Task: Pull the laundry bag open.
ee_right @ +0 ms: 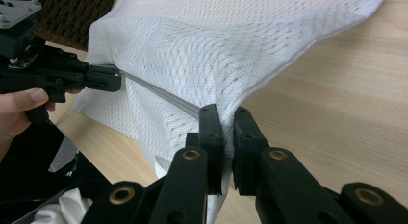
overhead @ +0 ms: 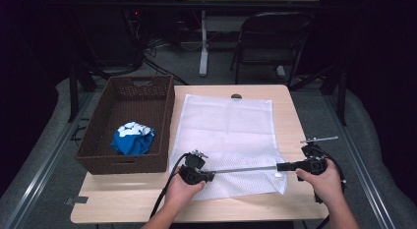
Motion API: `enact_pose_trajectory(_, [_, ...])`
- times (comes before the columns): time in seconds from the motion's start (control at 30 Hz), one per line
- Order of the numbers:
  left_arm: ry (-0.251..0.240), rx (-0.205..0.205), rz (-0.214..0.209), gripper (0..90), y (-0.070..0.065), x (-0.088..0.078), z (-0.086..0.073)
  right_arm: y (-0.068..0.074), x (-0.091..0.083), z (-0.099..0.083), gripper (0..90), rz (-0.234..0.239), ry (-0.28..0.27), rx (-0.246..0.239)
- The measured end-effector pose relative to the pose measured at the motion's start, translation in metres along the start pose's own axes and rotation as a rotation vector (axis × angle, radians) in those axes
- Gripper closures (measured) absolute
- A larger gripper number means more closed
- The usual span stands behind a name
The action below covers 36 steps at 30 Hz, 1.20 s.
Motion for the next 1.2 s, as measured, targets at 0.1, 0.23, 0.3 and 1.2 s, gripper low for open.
enact_pose_trajectory(0.1, [0.001, -0.005, 0.002, 86.5, 0.002, -0.002, -0.002, -0.001, -0.001, 0.000, 84.8, -0.007, 0.001, 0.006])
enact_pose_trajectory(0.23, [-0.003, -0.011, 0.003, 86.5, 0.003, -0.004, -0.004, -0.003, -0.002, 0.000, 84.8, -0.019, 0.000, 0.008])
enact_pose_trajectory(0.3, [0.001, -0.010, 0.005, 86.5, 0.004, -0.005, -0.005, -0.004, -0.002, 0.000, 84.8, -0.026, 0.001, 0.007])
enact_pose_trajectory(1.2, [-0.002, -0.016, 0.015, 86.5, 0.008, -0.017, -0.012, -0.008, -0.003, 0.000, 84.8, -0.072, 0.001, 0.000])
Point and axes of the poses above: each handheld gripper's, and its own axes: x roughly forward along the jaws, z roughly out of its top, y roughly to its left, the point moved 3 cm from there along x, roughly forward along the jaws, and after that the axes turned 14 degrees about -z, right-handed, at the moved point
